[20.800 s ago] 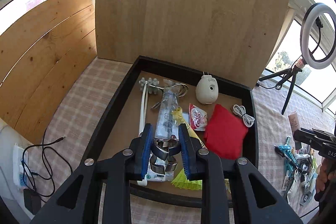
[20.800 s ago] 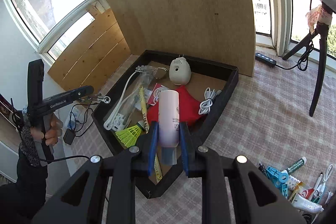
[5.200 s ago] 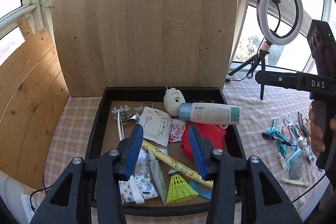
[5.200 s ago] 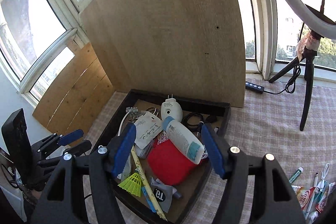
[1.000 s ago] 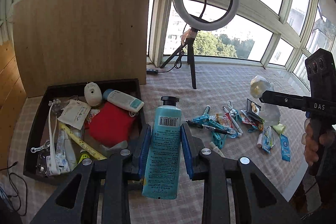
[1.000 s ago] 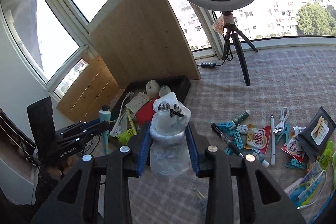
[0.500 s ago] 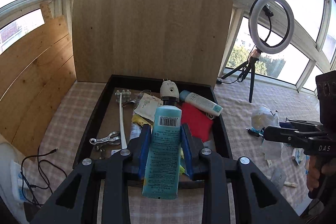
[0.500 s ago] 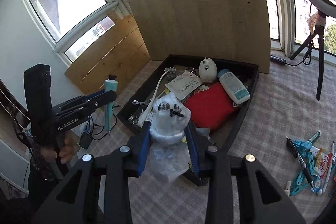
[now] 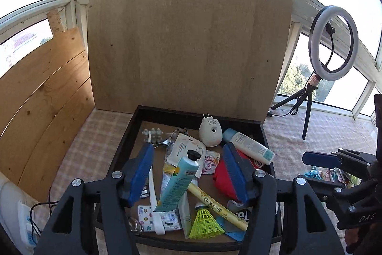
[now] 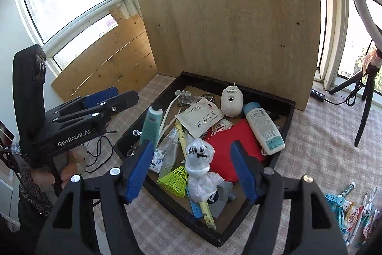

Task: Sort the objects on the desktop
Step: 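Move both tools back over the pile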

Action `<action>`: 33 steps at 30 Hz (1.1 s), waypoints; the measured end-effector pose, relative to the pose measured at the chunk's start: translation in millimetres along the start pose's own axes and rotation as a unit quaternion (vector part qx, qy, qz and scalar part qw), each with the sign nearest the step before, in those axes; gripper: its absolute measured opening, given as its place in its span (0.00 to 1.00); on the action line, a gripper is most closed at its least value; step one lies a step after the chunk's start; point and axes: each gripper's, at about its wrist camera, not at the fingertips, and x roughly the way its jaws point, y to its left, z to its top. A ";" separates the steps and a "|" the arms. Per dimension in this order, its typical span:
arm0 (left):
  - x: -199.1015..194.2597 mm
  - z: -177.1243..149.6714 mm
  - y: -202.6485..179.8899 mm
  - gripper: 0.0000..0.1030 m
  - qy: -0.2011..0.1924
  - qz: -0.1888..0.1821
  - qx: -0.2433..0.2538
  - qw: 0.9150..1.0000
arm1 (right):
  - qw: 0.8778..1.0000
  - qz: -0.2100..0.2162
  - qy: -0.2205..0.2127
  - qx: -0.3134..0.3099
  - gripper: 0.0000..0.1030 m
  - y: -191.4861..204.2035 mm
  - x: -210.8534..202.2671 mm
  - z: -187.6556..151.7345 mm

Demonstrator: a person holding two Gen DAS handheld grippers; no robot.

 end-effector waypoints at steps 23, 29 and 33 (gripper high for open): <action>16.7 -30.4 -66.5 0.53 0.043 -0.058 0.073 0.995 | 0.996 -0.043 -0.016 0.075 0.64 -99.0 -64.0 -47.9; 37.0 -48.9 -126.3 0.53 0.078 -0.105 0.119 0.984 | 0.990 -0.090 -0.006 0.109 0.64 -172.6 -111.9 -87.1; 58.4 -62.0 -167.5 0.53 0.123 -0.136 0.119 0.976 | 0.981 -0.138 -0.003 0.133 0.64 -216.8 -149.4 -114.1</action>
